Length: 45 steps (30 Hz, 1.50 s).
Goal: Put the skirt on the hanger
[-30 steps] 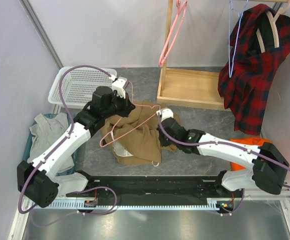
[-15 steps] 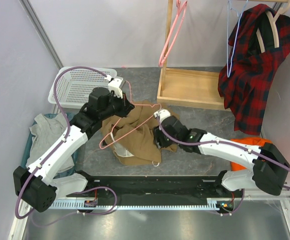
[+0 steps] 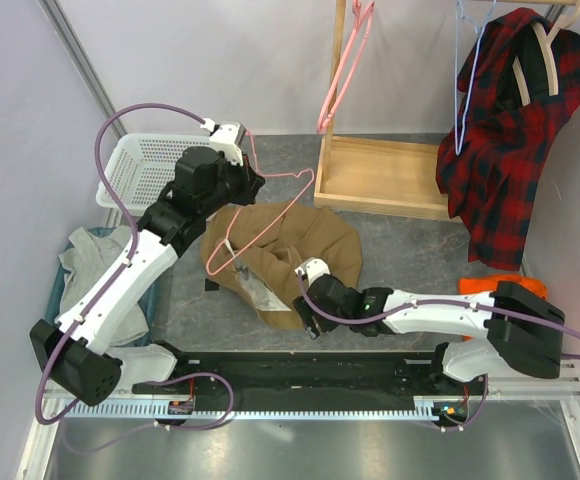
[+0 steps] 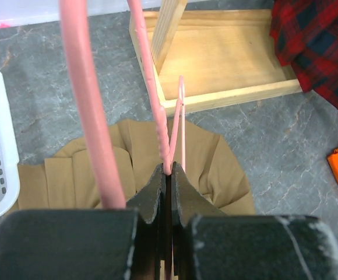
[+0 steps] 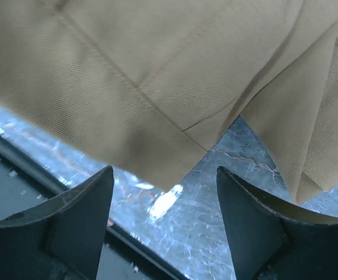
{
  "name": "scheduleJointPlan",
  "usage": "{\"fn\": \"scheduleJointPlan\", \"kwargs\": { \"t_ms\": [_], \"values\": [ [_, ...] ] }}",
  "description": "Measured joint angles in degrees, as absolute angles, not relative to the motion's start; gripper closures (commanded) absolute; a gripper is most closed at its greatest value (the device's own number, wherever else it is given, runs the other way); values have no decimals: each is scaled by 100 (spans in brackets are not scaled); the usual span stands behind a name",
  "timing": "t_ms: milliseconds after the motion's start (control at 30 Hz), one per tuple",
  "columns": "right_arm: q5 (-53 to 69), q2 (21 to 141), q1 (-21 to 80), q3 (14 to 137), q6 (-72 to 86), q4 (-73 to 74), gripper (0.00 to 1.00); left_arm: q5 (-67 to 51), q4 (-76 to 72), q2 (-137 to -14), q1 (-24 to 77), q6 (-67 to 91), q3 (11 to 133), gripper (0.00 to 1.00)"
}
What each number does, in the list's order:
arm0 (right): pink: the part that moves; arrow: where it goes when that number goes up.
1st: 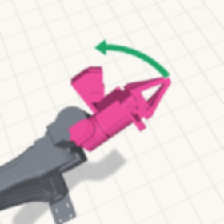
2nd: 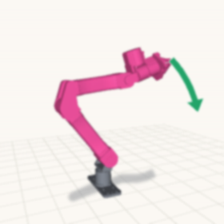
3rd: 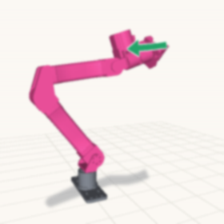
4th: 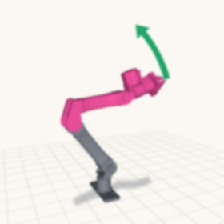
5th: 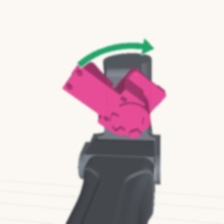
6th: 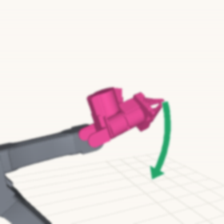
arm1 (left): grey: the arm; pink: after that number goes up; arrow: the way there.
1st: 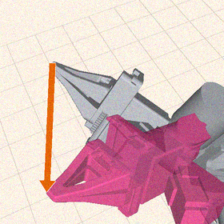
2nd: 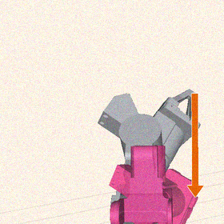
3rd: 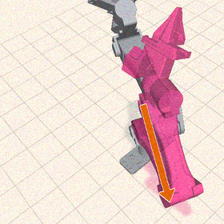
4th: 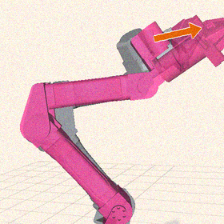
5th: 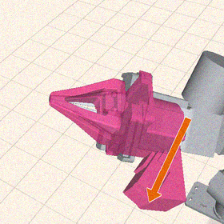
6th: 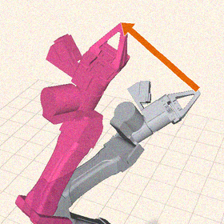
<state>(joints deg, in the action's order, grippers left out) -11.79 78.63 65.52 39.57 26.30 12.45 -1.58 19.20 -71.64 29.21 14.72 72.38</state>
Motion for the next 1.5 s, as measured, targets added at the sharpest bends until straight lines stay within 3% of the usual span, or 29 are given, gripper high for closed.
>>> {"fn": "scheduleJointPlan", "kwargs": {
  "t_ms": [33,133,167,233,267,300,567,767,1133,1300,1500],
  "values": [
    [-1280,7937,6589,3940,2692,1192,26,-152,1925,-7164,2921,1472,7238,98],
    [-1592,8060,6624,3820,2860,980,47,-154,1979,-7164,2921,1474,7227,98],
    [-1721,8075,6622,3782,2934,932,66,-156,1981,-7164,2921,1474,7220,98],
    [-1999,8084,6622,3734,3127,829,82,-156,1968,-7157,2921,1474,7166,98],
    [-2110,8084,6622,3726,3151,794,95,-154,1964,-7150,2921,1476,7129,98],
    [-2248,8082,6622,3721,3238,749,99,-156,1966,-7140,2921,1474,7078,98],
    [-2749,7249,6388,3680,3516,910,100,-10,2093,-6751,2921,1485,6622,98],
    [-2519,6744,5256,4032,3225,1142,100,113,2132,-6053,2921,1568,6399,98],
    [-2075,6751,5037,6200,2163,2106,100,-644,2137,-5002,2921,1627,6619,98],
    [-1481,7301,4678,6973,1857,2169,100,-963,2001,-4593,2921,1634,6595,98],
    [-255,8665,3955,6702,1734,1859,100,-958,1129,-4399,2923,1785,5561,98]
  ]
}}
